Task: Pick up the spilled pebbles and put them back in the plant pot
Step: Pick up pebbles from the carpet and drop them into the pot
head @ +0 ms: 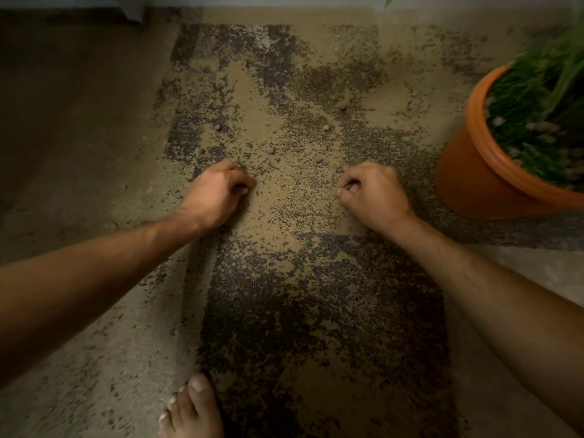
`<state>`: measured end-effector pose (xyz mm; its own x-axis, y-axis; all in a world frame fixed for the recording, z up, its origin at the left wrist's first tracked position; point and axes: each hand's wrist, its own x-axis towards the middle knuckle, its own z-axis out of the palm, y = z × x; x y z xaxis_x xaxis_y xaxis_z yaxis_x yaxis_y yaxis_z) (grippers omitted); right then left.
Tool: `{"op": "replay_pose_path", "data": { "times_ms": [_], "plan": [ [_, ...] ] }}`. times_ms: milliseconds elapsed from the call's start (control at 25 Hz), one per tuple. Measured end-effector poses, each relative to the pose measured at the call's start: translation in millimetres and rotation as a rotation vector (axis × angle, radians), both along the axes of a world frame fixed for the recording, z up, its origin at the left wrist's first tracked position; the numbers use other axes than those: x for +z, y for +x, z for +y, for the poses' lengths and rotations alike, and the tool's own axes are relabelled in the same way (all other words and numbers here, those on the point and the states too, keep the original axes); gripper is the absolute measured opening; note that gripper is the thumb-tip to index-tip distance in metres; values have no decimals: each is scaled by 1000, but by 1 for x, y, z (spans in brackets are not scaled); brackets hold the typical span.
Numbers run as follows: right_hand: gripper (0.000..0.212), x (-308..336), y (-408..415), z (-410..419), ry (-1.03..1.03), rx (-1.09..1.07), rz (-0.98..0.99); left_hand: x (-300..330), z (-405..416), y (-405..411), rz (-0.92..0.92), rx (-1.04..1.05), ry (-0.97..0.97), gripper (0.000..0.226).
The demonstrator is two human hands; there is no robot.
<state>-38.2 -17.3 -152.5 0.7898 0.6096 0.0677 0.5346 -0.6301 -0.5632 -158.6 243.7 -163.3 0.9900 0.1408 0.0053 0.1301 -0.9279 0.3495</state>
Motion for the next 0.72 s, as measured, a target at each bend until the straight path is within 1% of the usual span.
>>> {"op": "replay_pose_path", "data": {
  "times_ms": [80,200,320,440,480,560,640,720],
  "plan": [
    [10,1,11,-4,43,-90,21,-1,1,4,15,-14,-1,20],
    [11,-3,23,-1,17,-134,44,1,3,13,17,12,8,21],
    [19,-5,30,10,-80,-76,36,4,5,26,4,43,-2,20],
    [29,-5,32,17,-249,21,-18,12,-1,49,-37,40,-43,19],
    [28,-5,31,18,-296,41,-53,15,-3,59,-49,25,-45,19],
    [25,-3,28,21,-299,32,-84,17,-6,77,-59,-16,-30,18],
    [24,-2,30,19,-255,-37,-27,14,-12,91,-34,-76,16,18],
    [20,1,32,16,-255,-100,48,10,-15,97,17,-130,60,20]
  ]
}}
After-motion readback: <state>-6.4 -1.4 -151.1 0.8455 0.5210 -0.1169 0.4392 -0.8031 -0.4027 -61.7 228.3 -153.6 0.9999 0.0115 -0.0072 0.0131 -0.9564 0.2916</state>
